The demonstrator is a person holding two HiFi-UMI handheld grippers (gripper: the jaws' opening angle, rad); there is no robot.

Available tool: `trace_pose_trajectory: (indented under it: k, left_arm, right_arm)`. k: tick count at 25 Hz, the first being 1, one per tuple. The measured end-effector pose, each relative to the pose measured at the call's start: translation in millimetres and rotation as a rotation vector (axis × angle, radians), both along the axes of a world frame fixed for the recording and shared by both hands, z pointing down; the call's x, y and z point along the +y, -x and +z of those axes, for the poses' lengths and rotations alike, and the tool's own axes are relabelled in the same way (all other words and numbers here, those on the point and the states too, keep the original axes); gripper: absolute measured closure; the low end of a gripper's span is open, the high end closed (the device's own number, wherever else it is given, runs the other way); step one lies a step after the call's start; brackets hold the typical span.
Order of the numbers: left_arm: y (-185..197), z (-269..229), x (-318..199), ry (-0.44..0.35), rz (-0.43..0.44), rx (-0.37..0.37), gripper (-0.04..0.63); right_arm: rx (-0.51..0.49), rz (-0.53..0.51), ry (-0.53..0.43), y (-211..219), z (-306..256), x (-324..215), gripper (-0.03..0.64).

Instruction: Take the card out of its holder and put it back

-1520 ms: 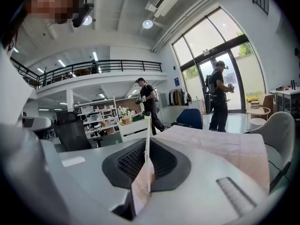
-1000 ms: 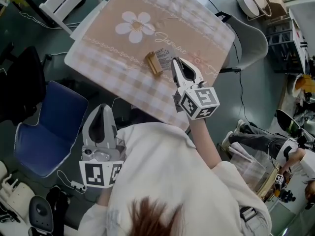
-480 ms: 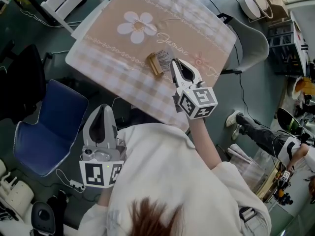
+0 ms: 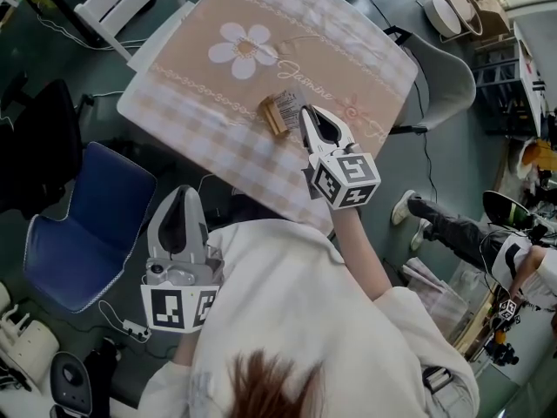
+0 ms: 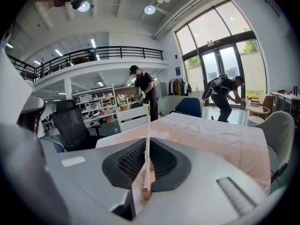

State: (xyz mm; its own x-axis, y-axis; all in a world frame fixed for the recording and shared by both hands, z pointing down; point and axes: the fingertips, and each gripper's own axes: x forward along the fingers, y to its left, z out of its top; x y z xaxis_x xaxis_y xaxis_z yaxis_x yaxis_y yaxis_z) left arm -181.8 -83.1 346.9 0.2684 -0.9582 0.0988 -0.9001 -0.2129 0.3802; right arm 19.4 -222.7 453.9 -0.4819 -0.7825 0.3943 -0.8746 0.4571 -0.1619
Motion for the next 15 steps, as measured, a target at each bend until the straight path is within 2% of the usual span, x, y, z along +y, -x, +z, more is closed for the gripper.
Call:
trace_pose_trajectory:
  k: [15]
  left_arm:
    - [1.3, -0.2, 1.5, 0.004, -0.002, 0.002, 0.595]
  right_arm:
    - [0.013, -0.009, 0.004, 3.4, 4.4, -1.5, 0.603]
